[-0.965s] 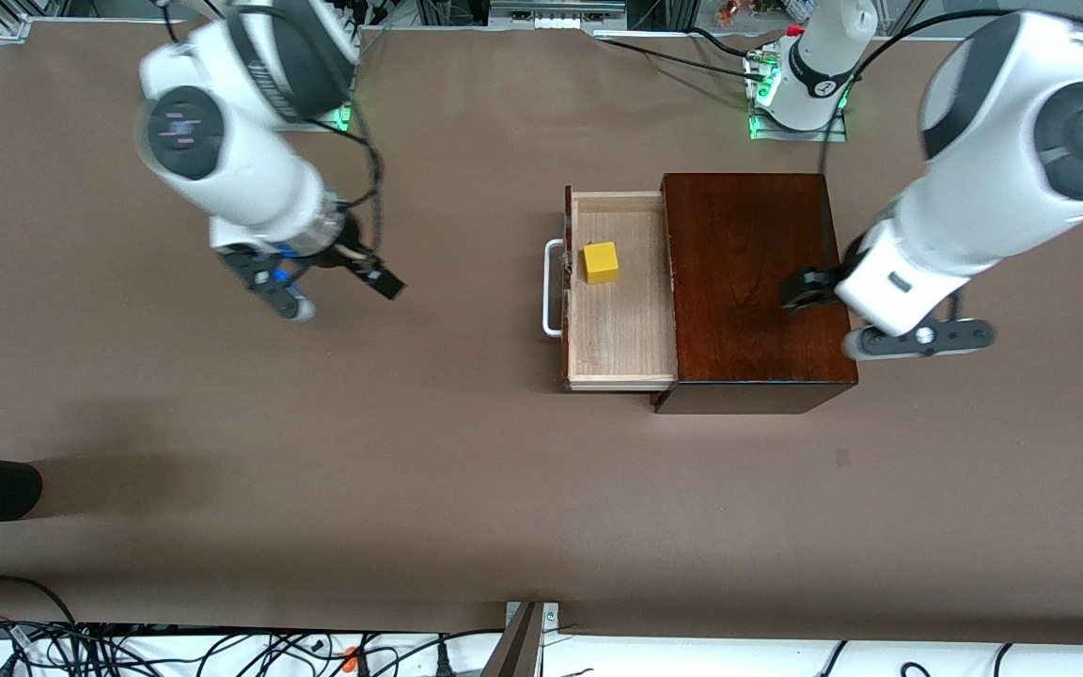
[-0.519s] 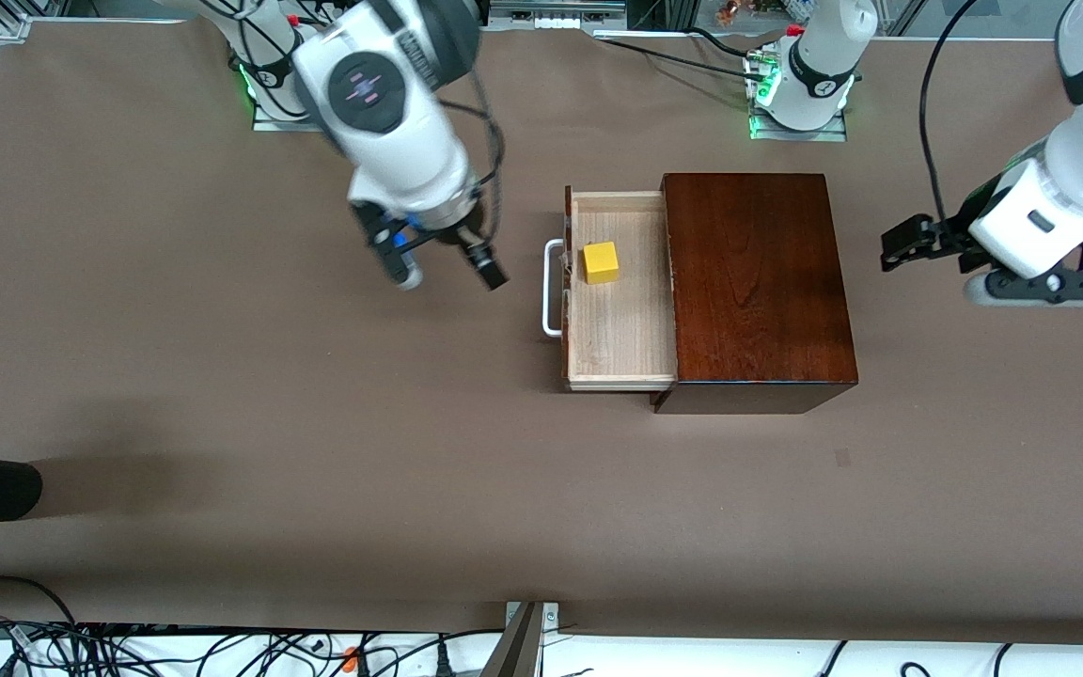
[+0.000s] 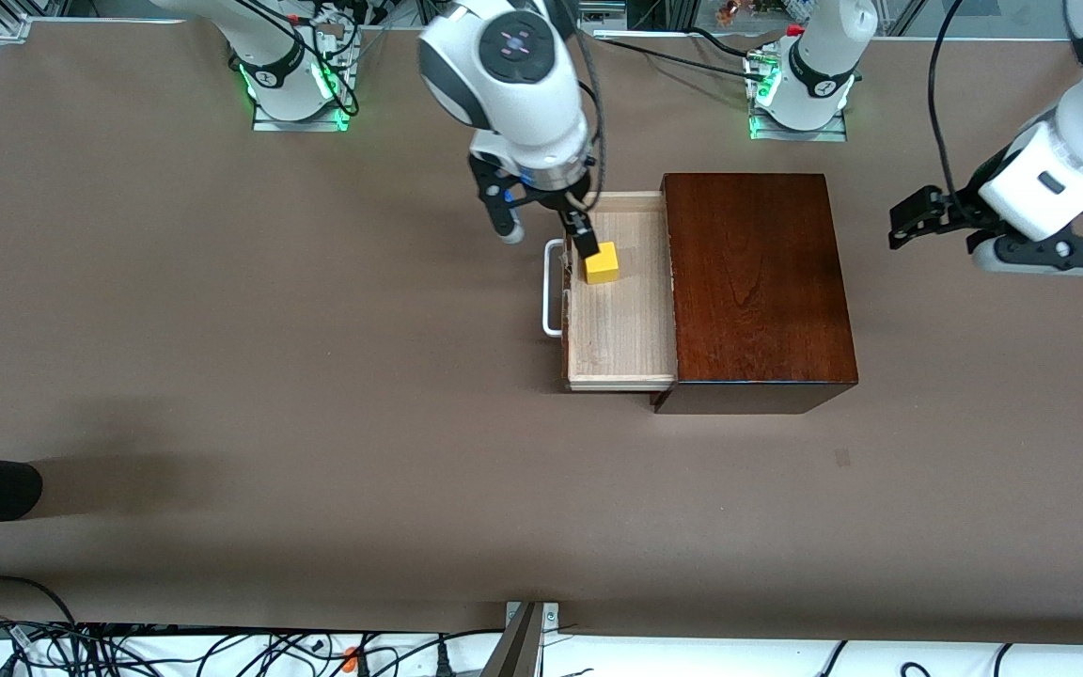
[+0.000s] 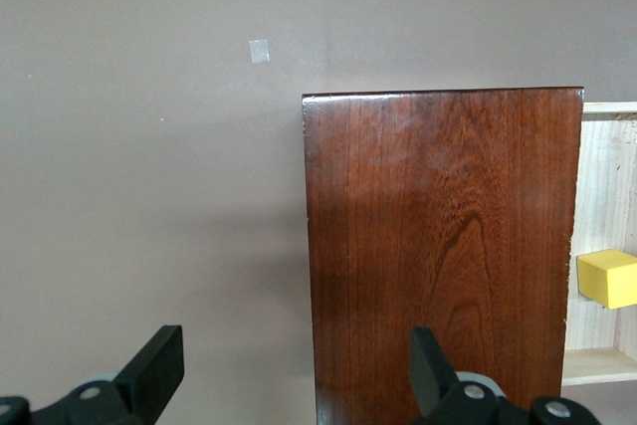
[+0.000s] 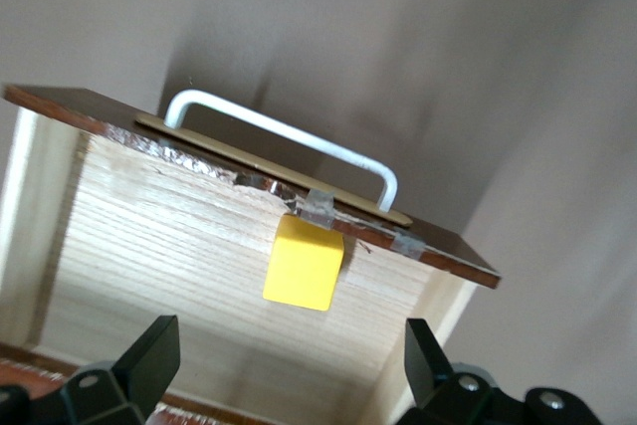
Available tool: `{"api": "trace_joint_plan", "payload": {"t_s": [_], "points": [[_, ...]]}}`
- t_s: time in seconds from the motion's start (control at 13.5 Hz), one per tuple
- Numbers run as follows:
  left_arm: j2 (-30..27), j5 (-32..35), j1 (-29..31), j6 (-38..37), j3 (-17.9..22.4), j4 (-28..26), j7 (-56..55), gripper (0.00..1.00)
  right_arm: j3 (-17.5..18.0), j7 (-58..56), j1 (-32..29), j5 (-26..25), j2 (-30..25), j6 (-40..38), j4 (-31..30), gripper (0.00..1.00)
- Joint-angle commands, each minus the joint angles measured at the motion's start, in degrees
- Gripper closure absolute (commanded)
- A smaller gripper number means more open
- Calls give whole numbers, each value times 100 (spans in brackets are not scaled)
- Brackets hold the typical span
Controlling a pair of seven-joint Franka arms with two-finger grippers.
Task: Open drawer, take yellow block, close drawer
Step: 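Lower the right gripper into the drawer and grasp the yellow cube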
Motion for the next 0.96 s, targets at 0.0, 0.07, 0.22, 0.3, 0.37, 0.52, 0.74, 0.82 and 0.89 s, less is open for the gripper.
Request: {"api": "trace_joint_plan", "payload": {"t_s": [0.0, 0.07, 0.22, 0.3, 0.37, 0.52, 0.74, 0.82, 0.89], "points": [[-13, -21, 16, -423, 45, 220, 328, 0, -99, 549, 327, -360, 564, 320, 477, 0], [-13, -12, 16, -459, 45, 211, 382, 0, -99, 647, 389, -553, 661, 383, 477, 0], [-13, -12, 16, -521, 37, 220, 382, 0, -99, 752, 460, -678, 793, 419, 486, 0], [-13, -3, 16, -538, 37, 220, 391, 0, -108, 796, 478, -713, 863, 419, 477, 0], [-5, 23, 16, -539, 37, 220, 391, 0, -108, 840, 504, -748, 916, 436, 477, 0], [-5, 32, 8, -547, 19, 229, 382, 0, -108, 867, 522, -783, 1031, 480, 477, 0], [-5, 103, 8, -565, 1, 229, 391, 0, -117, 867, 566, -784, 1127, 480, 477, 0], [-5, 103, 16, -565, 1, 229, 391, 0, -117, 867, 574, -801, 1180, 515, 477, 0], [-5, 103, 16, -565, 10, 229, 391, 0, -117, 876, 575, -853, 1233, 594, 477, 0]]}}
